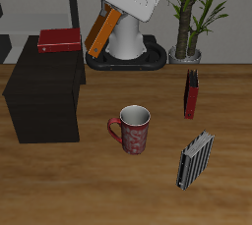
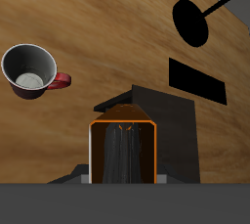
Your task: Place the right red book flat on top of the shelf and place the orange book flat on top of the shelf
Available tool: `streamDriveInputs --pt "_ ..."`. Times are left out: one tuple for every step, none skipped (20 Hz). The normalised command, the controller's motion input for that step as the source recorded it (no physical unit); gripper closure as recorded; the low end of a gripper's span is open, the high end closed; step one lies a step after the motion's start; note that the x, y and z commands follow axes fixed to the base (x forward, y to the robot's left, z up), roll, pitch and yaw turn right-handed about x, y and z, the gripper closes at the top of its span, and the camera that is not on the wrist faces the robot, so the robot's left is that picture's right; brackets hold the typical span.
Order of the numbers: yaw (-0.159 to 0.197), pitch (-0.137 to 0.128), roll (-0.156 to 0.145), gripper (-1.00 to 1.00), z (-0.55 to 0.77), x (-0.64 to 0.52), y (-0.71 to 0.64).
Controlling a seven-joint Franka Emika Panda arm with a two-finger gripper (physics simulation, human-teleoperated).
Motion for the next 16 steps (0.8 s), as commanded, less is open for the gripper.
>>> streamDriveInputs --pt "0.004 -0.028 -0.117 1.0 0.33 0.03 -0.52" --pt "-0.038 -0.036 -0.084 1.0 0.39 0.01 -0.59" --pt "0.005 -0.06 -0.143 1.0 0.37 0.03 -0.57" --pt "-0.029 -0.015 -0.12 1.0 0.38 0.03 -0.64" --pt "0.067 -0.103 -0.108 1.0 0.37 0.06 -0.59" --pt "-0.101 0.051 -0.117 1.0 0.27 0.07 -0.77" --pt "-0.029 -0.044 -0.132 1.0 0.29 0.08 -0.67" --pt "0.015 -0.058 -0.113 1.0 0.18 0.06 -0.61" --pt "-0.01 -0.005 -0.062 1.0 0.07 0.0 -0.27" --pt "0.031 0.003 -0.113 1.0 0.08 0.28 -0.82" --pt "0.015 -0.004 -0.108 1.0 0.0 0.02 -0.53" --pt "-0.039 0.018 -0.025 1.0 0.0 0.15 -0.48" --pt "0.048 -0.06 -0.073 1.0 -0.04 0.06 -0.4" --pt "-0.053 0.054 -0.037 1.0 -0.18 0.05 -0.26" --pt "0.019 -0.092 -0.019 1.0 -0.03 0.11 -0.34" --pt "0.067 0.004 -0.022 1.0 -0.26 0.08 -0.23"
